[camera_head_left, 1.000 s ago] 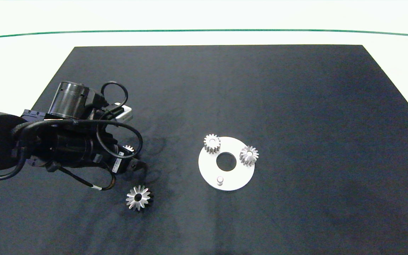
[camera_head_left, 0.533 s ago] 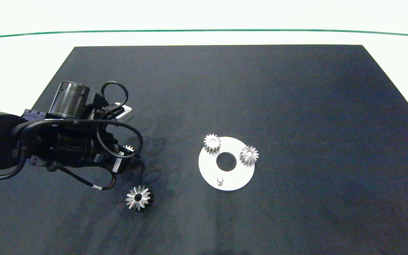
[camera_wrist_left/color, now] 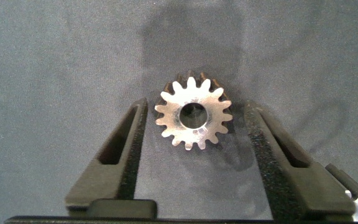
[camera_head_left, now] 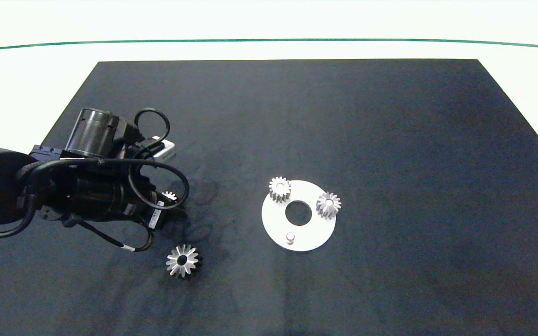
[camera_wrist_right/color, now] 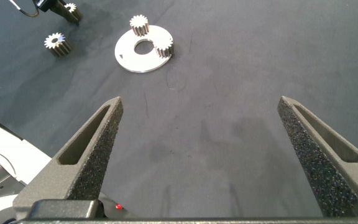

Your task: Remove an incorrectly installed larger gear and replace it with the correct smaller gear

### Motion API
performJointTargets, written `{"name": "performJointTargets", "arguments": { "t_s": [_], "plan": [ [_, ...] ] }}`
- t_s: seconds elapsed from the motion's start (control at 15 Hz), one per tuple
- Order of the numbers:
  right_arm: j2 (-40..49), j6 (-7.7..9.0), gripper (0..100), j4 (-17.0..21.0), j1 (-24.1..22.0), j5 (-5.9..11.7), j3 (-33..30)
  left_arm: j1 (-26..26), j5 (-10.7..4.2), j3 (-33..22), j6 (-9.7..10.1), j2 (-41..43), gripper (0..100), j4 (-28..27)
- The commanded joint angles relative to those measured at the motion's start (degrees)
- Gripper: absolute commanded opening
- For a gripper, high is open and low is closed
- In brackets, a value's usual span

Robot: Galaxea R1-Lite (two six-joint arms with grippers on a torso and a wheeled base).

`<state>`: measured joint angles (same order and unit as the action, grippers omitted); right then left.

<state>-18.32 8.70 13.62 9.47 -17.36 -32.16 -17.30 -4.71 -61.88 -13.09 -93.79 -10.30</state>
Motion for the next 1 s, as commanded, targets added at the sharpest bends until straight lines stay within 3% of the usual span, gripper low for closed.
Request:
{"name": "performJointTargets", "arguments": {
  "t_s": [0.07,1.0],
  "plan": [
    [0.04,0.08,100,0.09,0.02,-0.13,-0.01,-0.02,-0.04,0.27,-0.09,0.02,54,-0.07],
    [0.39,0.00,100,0.18,0.02,-0.13,-0.01,0.07,-0.04,0.44,-0.09,0.02,27,-0.07]
  ]
}}
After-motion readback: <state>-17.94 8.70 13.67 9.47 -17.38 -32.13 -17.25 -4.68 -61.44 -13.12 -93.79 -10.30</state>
